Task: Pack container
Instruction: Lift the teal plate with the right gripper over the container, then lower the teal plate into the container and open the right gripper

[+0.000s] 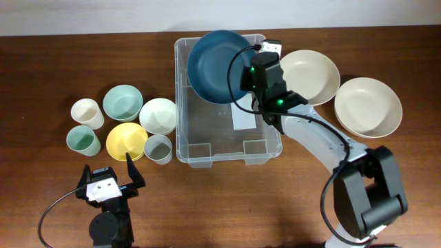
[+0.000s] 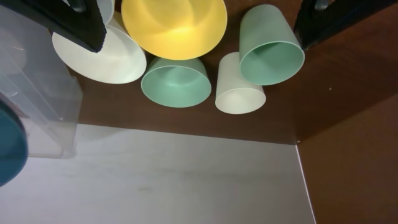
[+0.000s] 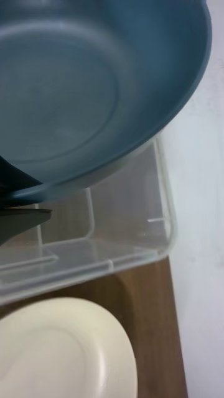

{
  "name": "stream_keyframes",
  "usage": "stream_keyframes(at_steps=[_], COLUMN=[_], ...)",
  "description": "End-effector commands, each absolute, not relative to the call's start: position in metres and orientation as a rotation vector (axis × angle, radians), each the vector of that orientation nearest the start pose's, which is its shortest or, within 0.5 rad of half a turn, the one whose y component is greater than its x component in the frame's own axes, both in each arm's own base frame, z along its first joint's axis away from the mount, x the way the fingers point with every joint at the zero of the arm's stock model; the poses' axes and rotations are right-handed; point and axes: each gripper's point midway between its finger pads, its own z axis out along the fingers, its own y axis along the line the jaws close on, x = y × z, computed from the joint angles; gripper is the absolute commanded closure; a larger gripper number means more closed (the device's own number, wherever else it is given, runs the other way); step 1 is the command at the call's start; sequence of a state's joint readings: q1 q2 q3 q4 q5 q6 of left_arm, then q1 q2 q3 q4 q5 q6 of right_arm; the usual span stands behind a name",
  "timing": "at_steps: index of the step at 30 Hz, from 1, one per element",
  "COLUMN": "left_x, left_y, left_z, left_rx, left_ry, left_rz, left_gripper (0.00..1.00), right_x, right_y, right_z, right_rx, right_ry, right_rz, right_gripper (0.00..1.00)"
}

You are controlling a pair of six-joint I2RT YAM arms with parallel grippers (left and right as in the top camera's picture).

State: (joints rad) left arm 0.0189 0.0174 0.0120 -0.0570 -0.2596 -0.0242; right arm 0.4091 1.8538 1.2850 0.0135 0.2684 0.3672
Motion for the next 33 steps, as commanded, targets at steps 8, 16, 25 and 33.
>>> stream_keyframes(at_steps=[8,16,25,33], left_x=[0.240,0.240,0.240,0.240], left_y=[0.049,0.049,0.049,0.049], left_z=[0.161,0.161,0.161,0.161], left_rx=[-0.244,-0.244,-0.244,-0.244], left_ry=[1.619,1.619,1.619,1.619], left_rz=[0.204,0.204,0.204,0.204], left_gripper=[0.01,0.01,0.01,0.01], right_x=[0.519,0.521,0.523,0.530], right_y=[0.200,0.195,0.192,0.195], right_z=[0.132,0.110,0.102,0.121], right_rx=[0.087,0.098,0.107,0.102], right_ry=[2.115,2.143,2.146,2.082], right_rz=[0.202,0.155,0.126,0.150], right_gripper=[0.96,0.96,0.78,0.51])
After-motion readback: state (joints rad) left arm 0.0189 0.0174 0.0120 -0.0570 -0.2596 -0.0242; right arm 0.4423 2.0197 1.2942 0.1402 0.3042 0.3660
